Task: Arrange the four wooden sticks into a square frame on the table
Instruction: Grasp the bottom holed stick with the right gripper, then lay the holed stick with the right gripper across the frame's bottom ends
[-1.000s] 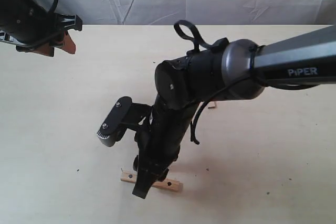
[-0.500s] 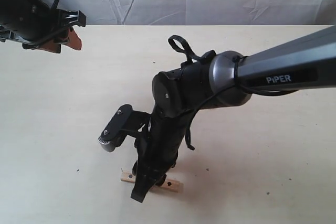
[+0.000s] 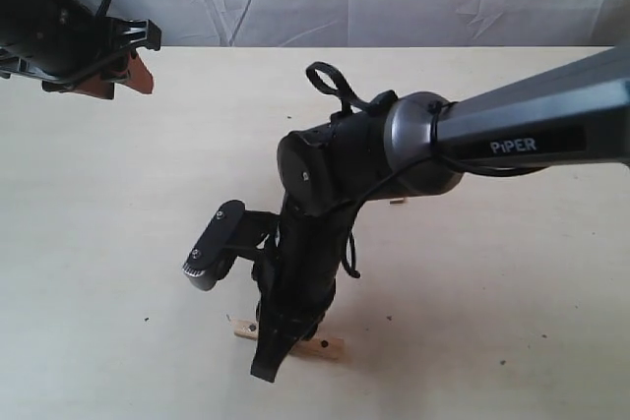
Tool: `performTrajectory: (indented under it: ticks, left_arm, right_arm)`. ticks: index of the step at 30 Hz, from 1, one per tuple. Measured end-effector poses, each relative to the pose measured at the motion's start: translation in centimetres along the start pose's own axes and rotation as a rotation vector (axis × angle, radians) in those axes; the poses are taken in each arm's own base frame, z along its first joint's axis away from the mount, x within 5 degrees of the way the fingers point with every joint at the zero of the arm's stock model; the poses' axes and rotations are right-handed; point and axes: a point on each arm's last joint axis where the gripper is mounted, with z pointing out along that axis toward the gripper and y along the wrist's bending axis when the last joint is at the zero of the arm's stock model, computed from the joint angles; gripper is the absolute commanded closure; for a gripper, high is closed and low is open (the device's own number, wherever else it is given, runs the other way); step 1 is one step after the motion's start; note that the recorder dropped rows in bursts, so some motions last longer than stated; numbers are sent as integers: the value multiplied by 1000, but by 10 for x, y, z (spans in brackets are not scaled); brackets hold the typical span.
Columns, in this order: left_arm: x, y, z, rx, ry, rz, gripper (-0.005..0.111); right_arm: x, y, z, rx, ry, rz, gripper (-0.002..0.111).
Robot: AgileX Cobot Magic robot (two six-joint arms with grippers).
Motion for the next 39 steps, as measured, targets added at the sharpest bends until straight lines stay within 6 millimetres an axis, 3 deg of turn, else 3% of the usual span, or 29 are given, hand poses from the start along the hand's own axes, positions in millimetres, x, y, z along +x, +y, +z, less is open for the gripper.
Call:
performTrajectory:
  ticks: [9,15,20,29,39]
  left_arm:
    - [-1,0,0,0,-6,2,61]
    - [-1,0,0,-1,-13,2,61]
    - [-2,0,0,-1,-17,4,61]
    - [-2,0,0,0,-21,3,61]
    - [-3,0,0,-1,-28,9,61]
  right_arm:
    - [-9,-14,-51,208,-30,-145,109]
    - [19,-71,-68,330,21,-168,109]
    - [38,-107,-79,394,32,-328,109]
    - [47,-135,-57,389,51,-443,109]
    - [27,-148,-44,318,4,-416,109]
